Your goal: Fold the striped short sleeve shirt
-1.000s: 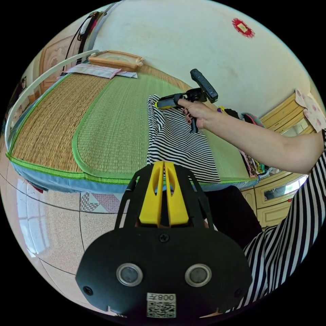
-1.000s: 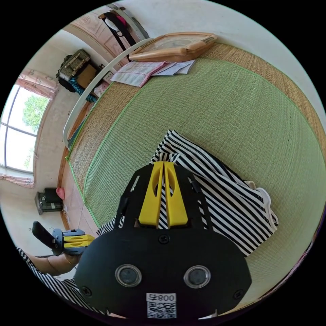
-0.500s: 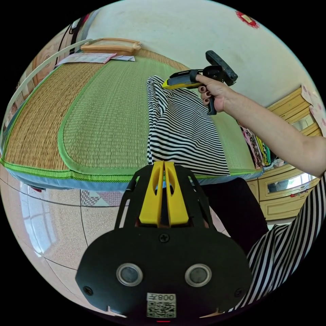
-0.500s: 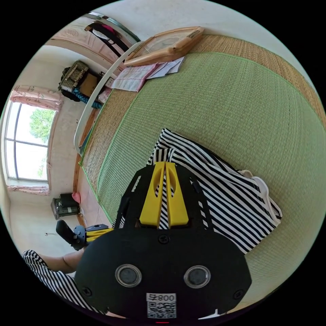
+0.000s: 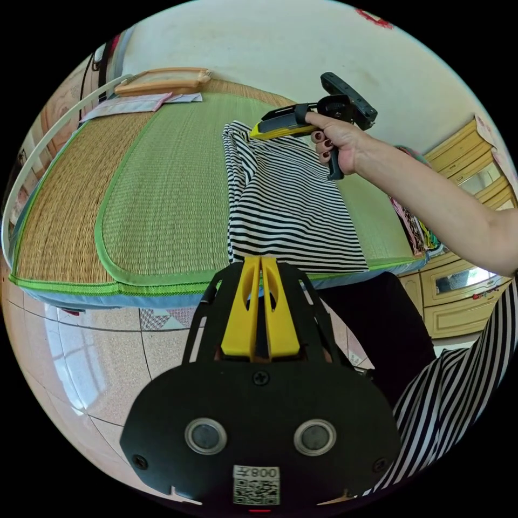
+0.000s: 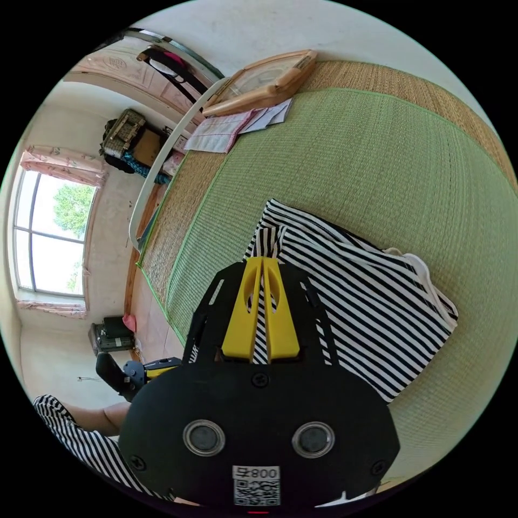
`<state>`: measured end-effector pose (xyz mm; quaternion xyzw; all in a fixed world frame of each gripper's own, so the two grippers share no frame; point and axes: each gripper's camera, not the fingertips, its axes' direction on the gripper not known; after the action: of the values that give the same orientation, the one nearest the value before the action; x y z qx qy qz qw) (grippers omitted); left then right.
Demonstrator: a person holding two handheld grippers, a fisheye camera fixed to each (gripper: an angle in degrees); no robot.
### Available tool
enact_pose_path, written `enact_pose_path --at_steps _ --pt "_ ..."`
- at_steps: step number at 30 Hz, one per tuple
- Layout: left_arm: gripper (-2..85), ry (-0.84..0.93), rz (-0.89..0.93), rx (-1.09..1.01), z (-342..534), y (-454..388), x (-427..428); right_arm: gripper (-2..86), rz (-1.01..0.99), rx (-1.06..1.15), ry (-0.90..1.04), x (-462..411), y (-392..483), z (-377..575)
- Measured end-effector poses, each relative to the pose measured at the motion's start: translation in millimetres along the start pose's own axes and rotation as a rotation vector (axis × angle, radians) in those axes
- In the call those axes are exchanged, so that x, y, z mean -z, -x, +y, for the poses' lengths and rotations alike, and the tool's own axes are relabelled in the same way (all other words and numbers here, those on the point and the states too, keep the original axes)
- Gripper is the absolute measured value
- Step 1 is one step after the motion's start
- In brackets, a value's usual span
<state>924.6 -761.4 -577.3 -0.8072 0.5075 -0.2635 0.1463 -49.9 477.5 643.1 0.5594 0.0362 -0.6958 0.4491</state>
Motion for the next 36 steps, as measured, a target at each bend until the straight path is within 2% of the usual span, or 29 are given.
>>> enact_pose_path --at_steps 6,15,21,30,36 --pt "0.3 -0.019 0.011 0.035 -10.1 1.9 32.2 0.0 -0.071 -0.04 0.01 -11.9 -4.7 36.5" --pt "0.3 0.006 0.022 0.065 -24.0 -2.4 68.0 0.0 -0.134 0.109 0.132 -29.9 45.0 167.6" --pt "0.3 0.027 0.018 0.05 -41.0 -13.2 92.6 0.0 -0.048 0.137 0.249 -72.7 55.7 218.3" --pt "0.2 0.038 0.007 0.029 -64.9 -51.7 141.7 0.0 -0.069 0.125 0.219 -67.1 45.4 258.8" --pt "0.2 0.036 0.035 -0.021 -70.7 -99.8 167.8 0.1 -0.091 0.034 0.178 -41.9 -0.8 331.2"
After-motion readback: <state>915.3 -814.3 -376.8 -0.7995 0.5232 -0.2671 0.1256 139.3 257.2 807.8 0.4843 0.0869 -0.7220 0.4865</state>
